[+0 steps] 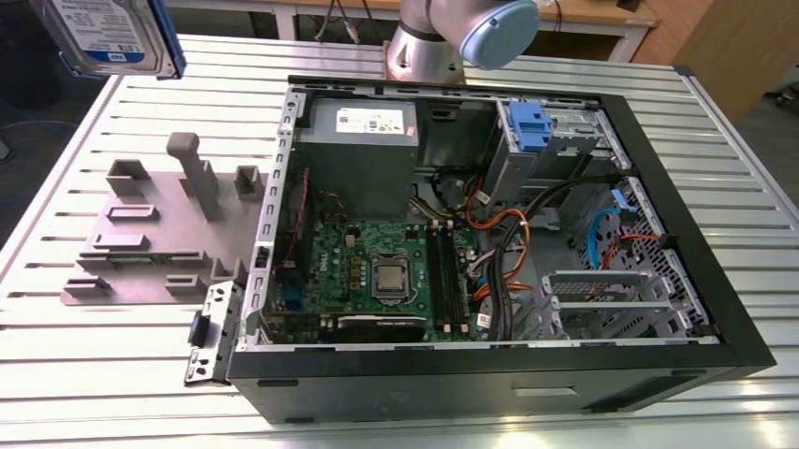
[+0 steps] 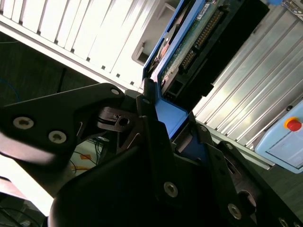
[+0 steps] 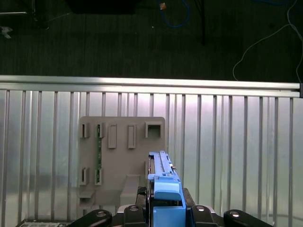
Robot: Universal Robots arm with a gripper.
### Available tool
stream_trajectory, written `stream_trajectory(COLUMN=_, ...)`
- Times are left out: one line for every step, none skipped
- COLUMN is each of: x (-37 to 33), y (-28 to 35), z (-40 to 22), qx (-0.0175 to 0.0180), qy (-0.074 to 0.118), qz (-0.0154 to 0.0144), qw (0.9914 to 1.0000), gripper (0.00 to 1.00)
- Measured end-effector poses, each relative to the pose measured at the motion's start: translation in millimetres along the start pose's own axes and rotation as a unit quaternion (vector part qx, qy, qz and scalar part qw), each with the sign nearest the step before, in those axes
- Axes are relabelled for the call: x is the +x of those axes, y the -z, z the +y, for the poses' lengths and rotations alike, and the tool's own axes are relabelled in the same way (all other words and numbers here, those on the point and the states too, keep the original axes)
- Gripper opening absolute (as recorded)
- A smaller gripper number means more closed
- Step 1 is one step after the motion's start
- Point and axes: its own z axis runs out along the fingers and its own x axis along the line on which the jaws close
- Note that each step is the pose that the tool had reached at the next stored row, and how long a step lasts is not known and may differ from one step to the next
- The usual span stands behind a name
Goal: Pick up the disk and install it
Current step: 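Pick up the disk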
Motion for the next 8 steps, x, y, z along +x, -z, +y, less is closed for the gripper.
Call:
stream_trajectory(x=0.0, y=0.0, z=-0.3, qx=0.0, qy=0.0, qz=0.0, qw=1.0, gripper=0.36)
stream_trajectory(x=0.0, y=0.0, z=-0.6, qx=0.0, qy=0.0, qz=0.0, qw=1.0, gripper=0.36)
stream_trajectory(x=0.0, y=0.0, z=-0.9, qx=0.0, qy=0.0, qz=0.0, qw=1.0, gripper=0.36)
stream_trajectory(x=0.0, y=0.0, z=-1.1, qx=0.0, qy=0.0, qz=0.0, qw=1.0, gripper=0.36)
stream_trajectory(x=0.0, y=0.0, z=-1.4, qx=0.0, qy=0.0, qz=0.0, qw=1.0, gripper=0.36)
stream_trajectory(x=0.0, y=0.0, z=-1.6, qx=0.0, qy=0.0, qz=0.0, qw=1.0, gripper=0.36)
stream_trajectory(x=0.0, y=-0.1, z=-1.9, qx=0.0001, qy=0.0, qz=0.0, qw=1.0, gripper=0.36)
stream_trajectory(x=0.0, y=-0.1, z=-2.2, qx=0.0001, qy=0.001, qz=0.0, qw=1.0, gripper=0.36)
